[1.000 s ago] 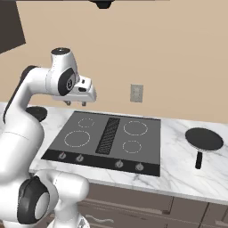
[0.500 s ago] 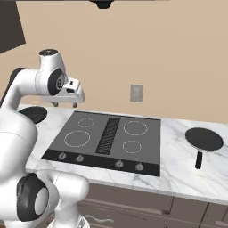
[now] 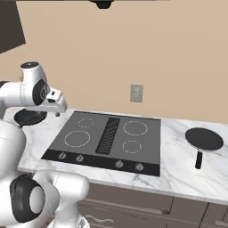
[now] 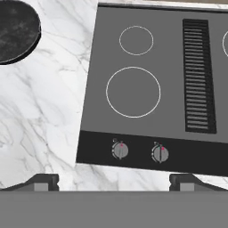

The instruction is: Place both pans onto different burners. Then place the lemon wedge and the steak on different pans.

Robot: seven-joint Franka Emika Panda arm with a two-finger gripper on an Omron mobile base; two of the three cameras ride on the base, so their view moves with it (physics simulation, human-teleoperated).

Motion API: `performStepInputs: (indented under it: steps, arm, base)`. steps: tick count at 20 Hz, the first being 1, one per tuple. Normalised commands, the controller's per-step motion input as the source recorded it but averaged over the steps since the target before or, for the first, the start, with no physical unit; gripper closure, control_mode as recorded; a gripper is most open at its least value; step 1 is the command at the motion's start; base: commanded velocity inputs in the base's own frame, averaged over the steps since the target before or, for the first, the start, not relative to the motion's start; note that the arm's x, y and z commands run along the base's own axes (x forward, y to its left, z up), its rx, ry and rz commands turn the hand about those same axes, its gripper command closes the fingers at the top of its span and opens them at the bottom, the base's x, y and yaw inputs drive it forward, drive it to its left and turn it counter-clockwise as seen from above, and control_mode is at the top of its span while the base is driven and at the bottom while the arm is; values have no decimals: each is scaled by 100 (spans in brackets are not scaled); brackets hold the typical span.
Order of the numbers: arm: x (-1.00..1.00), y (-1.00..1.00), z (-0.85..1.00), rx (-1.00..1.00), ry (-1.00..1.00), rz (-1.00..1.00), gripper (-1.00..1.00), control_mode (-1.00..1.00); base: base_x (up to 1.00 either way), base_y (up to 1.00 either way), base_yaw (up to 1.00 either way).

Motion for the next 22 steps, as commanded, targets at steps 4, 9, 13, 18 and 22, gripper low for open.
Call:
performStepInputs:
  steps: [4, 9, 13, 18, 22]
  arm:
    - [0, 66, -23, 0, 0, 0, -100, -100]
    - [0, 55, -8, 0, 0, 0, -100, -100]
    - [0, 47, -16, 3, 0, 0, -100, -100]
    - [9, 56, -12, 2, 1, 0, -100, -100]
    - [21, 49, -17, 0, 2, 0, -100, -100]
  base:
    - [0, 0, 0]
    - [0, 0, 0]
    - [0, 0, 0]
    - [0, 0, 0]
    - [0, 0, 0]
